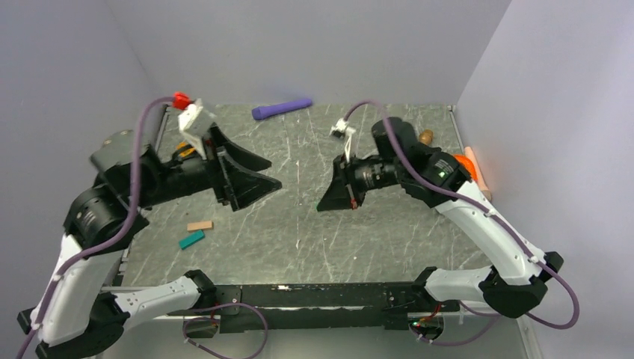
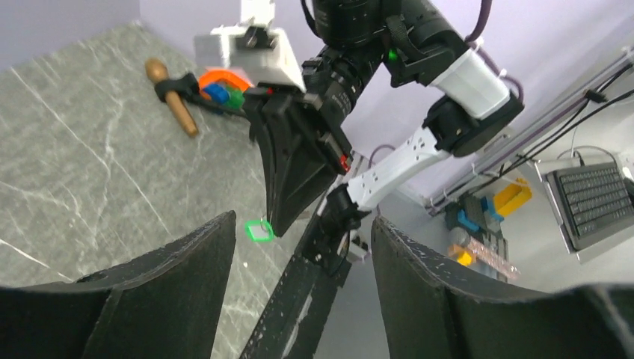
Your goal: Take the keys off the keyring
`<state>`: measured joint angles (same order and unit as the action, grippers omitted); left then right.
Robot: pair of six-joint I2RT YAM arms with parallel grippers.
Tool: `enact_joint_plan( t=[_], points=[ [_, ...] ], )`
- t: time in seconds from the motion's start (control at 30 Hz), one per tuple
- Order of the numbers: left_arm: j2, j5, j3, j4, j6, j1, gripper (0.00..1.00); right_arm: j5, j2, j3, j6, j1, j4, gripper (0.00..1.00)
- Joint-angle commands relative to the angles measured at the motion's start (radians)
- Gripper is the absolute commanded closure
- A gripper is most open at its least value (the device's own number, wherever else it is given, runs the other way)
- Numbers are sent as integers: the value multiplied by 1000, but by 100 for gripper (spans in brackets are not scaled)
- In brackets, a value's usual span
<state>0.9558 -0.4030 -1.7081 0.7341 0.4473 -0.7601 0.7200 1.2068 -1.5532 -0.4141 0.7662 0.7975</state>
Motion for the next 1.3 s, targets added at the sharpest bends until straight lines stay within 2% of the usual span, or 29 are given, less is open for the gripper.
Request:
enact_joint_plan(
  t=[0.0, 0.13, 0.27, 0.37, 0.5, 0.77, 1.27],
  points=[
    [81, -94, 33, 64, -48, -2, 30, -162, 1, 30, 124, 71, 286, 100],
    [103, -141, 59, 42, -53, -4, 37, -166, -51, 57, 116, 104, 262, 100],
    [156, -215, 2, 96, -71, -13, 48, -133, -123, 95, 102, 116, 211, 100],
    [174, -256, -15, 123, -76, -27, 50, -86, -176, 107, 92, 116, 150, 100],
    [181, -319, 16, 55, -30, -67, 51, -49, -208, 93, 91, 115, 104, 100],
    [264, -286, -24, 15, -23, -207, 52, -6, -176, 34, 106, 115, 85, 100],
    [329, -241, -62, 49, -50, -240, 63, -2, -178, 5, 108, 116, 85, 100]
  ],
)
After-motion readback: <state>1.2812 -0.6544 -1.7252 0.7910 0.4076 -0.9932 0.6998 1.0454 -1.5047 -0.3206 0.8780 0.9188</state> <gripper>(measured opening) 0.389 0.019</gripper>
